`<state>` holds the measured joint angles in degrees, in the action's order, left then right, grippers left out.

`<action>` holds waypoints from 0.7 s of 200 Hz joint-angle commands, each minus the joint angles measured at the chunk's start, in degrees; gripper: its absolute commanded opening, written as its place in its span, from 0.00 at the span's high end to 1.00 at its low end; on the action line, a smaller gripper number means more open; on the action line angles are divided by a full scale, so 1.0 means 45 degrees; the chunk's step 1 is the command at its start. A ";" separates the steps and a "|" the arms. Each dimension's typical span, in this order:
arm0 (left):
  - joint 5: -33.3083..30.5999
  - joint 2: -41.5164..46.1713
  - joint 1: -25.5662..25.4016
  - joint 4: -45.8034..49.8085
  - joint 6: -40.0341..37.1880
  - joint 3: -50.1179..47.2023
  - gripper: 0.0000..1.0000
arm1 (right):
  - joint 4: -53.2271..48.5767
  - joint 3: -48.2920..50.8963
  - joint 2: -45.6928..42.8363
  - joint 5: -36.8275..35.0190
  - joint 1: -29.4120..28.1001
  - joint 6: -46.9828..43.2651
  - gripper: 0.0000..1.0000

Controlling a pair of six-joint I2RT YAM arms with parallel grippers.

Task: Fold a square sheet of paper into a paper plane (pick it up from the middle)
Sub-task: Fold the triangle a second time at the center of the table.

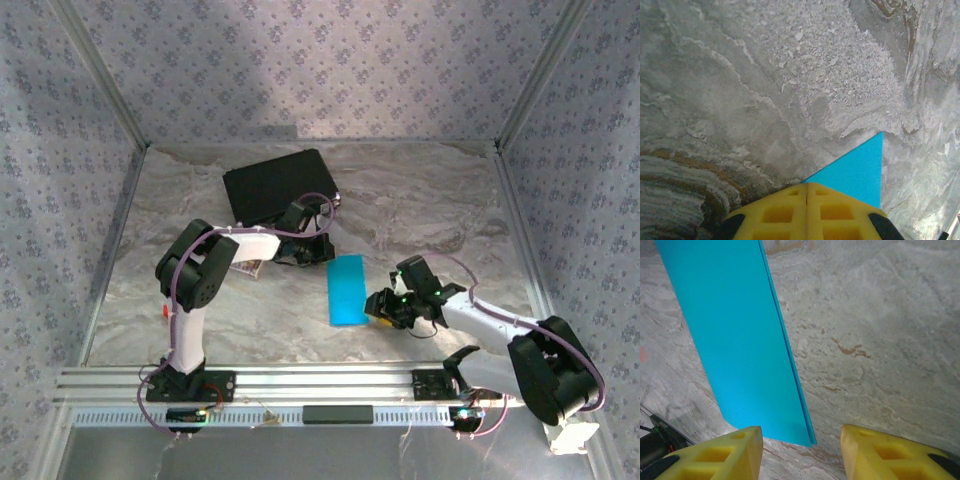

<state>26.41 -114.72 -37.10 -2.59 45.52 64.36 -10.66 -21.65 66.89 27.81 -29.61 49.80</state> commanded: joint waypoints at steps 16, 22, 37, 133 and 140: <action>-0.0355 -0.0453 0.0002 0.0710 0.0048 -0.0511 0.95 | 0.1165 0.0050 0.0138 0.0827 -0.0509 0.0658 0.54; -0.0362 -0.0463 -0.0005 0.0712 0.0045 -0.0493 0.95 | 0.1138 0.0031 0.0083 0.0803 -0.0512 0.0685 0.54; -0.0350 -0.0474 -0.0004 0.0761 0.0042 -0.0482 0.95 | 0.1030 0.0125 -0.0091 0.0586 -0.0579 0.0797 0.54; -0.0299 -0.0444 0.0023 0.0869 -0.0032 -0.0500 0.96 | 0.0597 0.0229 0.0057 -0.0009 -0.0681 0.0908 0.54; -0.0304 -0.0443 0.0039 0.0878 -0.0039 -0.0501 0.96 | 0.0977 0.0297 0.0157 0.0234 -0.0672 0.0979 0.55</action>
<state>26.63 -114.72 -37.10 -3.44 45.67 64.01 -8.45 -21.30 66.92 27.29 -32.29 53.08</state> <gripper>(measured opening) 0.047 0.460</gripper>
